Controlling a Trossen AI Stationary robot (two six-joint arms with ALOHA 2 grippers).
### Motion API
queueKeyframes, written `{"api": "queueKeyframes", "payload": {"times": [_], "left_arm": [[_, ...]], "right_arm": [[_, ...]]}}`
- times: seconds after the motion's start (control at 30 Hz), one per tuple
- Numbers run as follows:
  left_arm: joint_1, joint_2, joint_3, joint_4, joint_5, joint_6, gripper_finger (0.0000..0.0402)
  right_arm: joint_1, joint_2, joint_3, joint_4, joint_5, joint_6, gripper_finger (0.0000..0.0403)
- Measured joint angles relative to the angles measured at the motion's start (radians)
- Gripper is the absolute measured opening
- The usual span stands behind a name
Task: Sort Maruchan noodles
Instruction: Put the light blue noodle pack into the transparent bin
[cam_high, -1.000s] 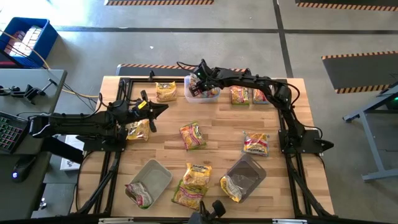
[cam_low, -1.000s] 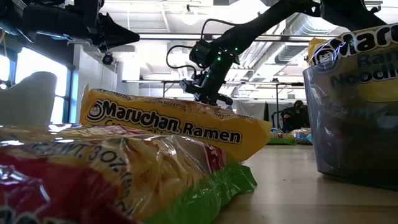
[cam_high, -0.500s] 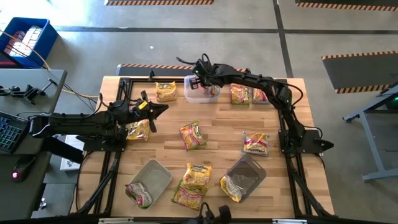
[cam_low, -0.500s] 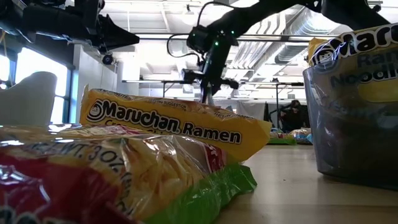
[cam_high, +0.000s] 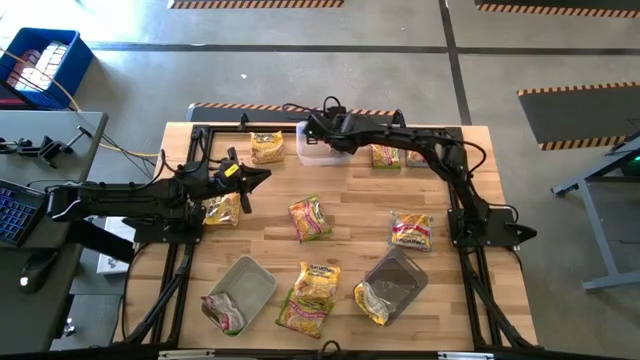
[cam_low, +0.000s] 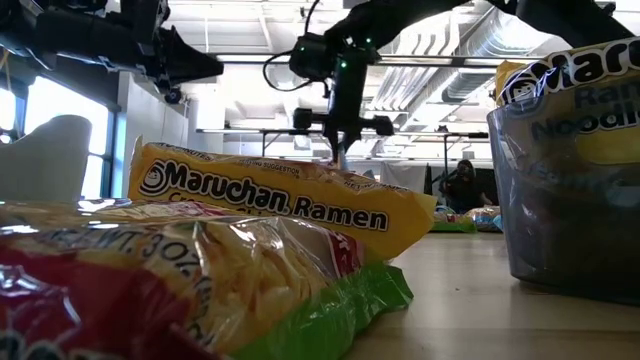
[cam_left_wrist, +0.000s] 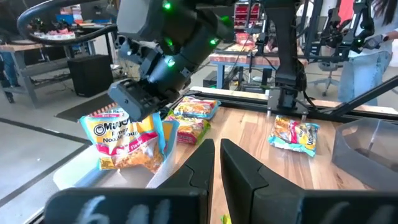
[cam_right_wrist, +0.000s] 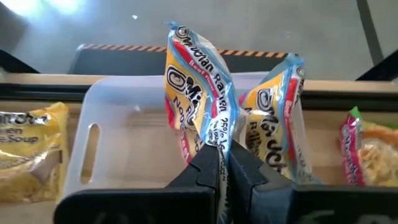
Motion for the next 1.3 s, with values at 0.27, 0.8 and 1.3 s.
{"api": "queueKeyframes", "payload": {"times": [0.27,0.8,1.3], "left_arm": [[-0.004,0.0,0.0,-0.032,0.0,-0.022,0.0019],[-0.03,0.0,0.0,-0.034,0.0,-0.018,0.0019],[-0.029,0.0,0.0,-0.036,0.0,0.008,0.0019]], "right_arm": [[0.025,0.072,-0.001,0.014,-0.034,0.04,0.0],[-0.002,0.087,0.066,-0.154,-0.326,-0.283,0.0085],[-0.058,0.096,0.279,-0.178,-0.541,-1.111,0.0261]]}}
